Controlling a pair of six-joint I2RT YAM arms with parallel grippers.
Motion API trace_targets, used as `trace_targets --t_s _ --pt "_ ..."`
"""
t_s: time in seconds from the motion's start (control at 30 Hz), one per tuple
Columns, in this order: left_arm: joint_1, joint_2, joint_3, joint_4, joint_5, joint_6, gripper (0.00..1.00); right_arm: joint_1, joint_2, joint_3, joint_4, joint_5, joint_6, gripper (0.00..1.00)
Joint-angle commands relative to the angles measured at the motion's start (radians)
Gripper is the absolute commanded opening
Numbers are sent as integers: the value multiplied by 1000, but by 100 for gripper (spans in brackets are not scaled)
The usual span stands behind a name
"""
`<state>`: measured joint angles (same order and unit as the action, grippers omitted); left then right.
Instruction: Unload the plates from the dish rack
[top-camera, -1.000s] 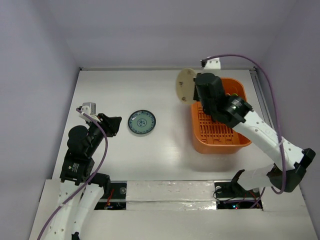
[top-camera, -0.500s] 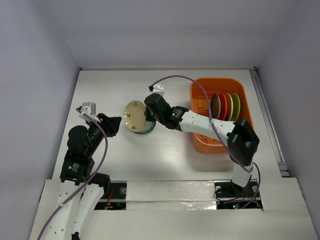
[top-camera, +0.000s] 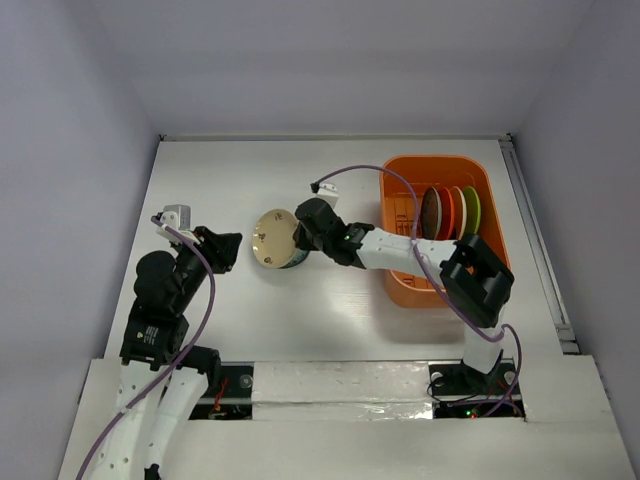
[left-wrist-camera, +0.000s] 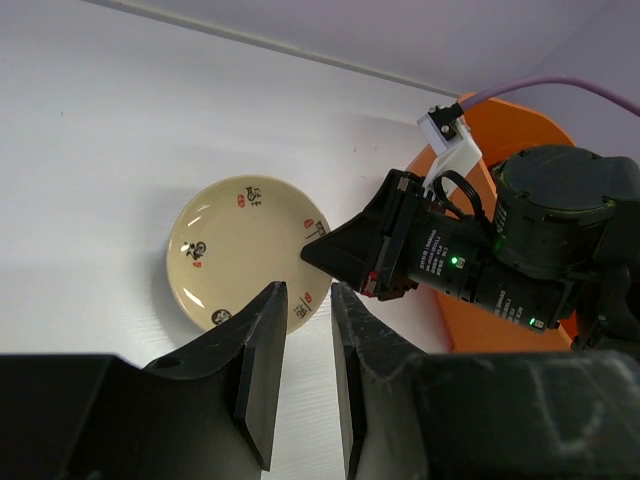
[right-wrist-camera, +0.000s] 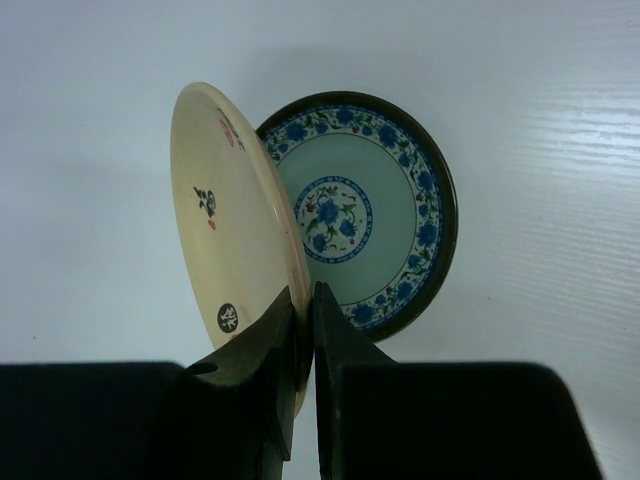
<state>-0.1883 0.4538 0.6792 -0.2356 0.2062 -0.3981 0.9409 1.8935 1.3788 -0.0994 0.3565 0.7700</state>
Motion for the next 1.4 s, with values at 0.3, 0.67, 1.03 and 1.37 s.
trace_targets --t_s 0.3,0.67,1.03,1.37 --pt "13 -3 -7 44 7 4 22 -48 -8 -109 173 -47 71 18" --pt "13 -9 -7 45 10 4 22 -48 6 -104 135 -70 34 46" --pt "13 -10 -9 47 13 4 22 -48 -123 -72 -74 50 -96 64" --pt "13 -7 -12 55 24 5 10 -163 -537 -171 -267 280 -253 0"
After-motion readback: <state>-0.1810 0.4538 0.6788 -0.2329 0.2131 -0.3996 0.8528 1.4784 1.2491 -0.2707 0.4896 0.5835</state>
